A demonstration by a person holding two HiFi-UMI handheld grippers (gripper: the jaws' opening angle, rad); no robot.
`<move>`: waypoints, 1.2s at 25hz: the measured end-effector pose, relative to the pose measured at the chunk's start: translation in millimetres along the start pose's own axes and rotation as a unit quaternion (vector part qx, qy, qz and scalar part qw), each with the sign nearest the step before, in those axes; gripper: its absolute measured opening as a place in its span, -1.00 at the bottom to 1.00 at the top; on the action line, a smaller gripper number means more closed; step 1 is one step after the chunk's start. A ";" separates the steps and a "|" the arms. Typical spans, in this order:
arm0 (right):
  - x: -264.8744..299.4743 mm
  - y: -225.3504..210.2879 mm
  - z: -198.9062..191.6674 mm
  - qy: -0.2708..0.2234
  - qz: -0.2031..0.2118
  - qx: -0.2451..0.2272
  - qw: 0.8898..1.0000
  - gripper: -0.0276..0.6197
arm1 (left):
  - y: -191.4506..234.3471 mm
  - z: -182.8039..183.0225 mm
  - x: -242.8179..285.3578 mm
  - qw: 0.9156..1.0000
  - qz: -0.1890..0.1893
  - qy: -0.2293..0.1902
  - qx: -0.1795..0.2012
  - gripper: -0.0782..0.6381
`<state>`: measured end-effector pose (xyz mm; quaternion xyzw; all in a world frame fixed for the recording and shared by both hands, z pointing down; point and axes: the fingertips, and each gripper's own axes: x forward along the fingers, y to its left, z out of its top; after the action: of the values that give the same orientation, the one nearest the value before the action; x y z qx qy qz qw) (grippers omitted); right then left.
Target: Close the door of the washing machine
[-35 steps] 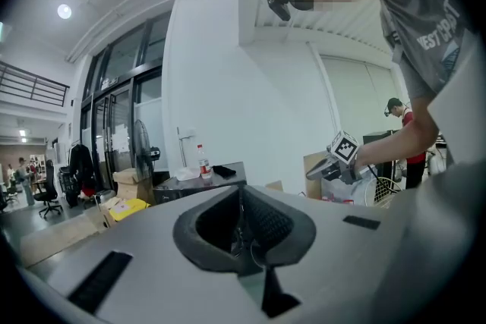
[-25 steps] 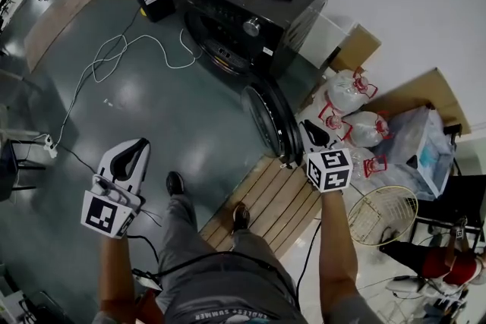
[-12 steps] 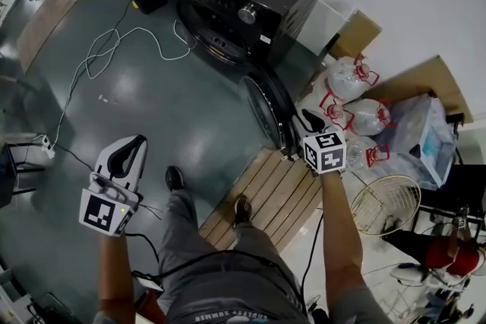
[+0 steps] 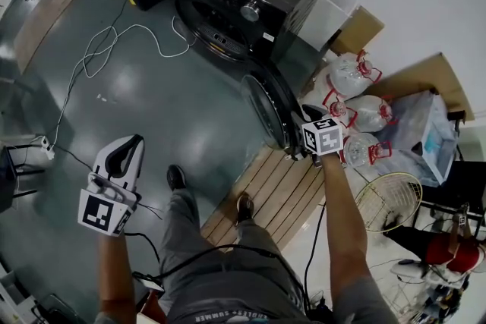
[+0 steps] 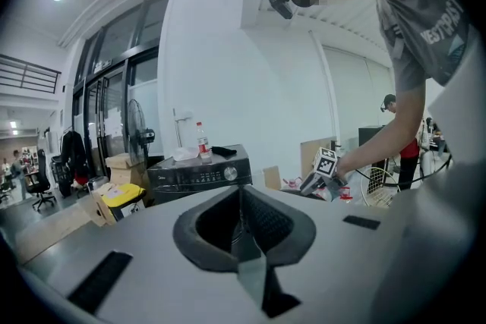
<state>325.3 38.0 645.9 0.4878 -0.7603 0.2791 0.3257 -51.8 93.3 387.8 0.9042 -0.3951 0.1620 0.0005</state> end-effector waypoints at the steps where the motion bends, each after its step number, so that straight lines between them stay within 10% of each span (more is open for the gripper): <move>1: 3.8 -1.0 -2.3 0.007 0.002 0.003 1.000 -0.38 | 3.3 -0.7 0.5 1.000 0.001 0.001 -0.001 -0.70; 30: 22.1 81.3 -6.7 0.060 -0.014 0.093 0.994 -0.47 | 147.5 -21.4 -9.9 0.999 -0.010 -0.018 -0.036 -0.70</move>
<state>244.8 60.5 658.4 0.5093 -0.7029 0.3728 0.3280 -169.8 1.7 386.5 0.9102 -0.3919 0.1313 0.0273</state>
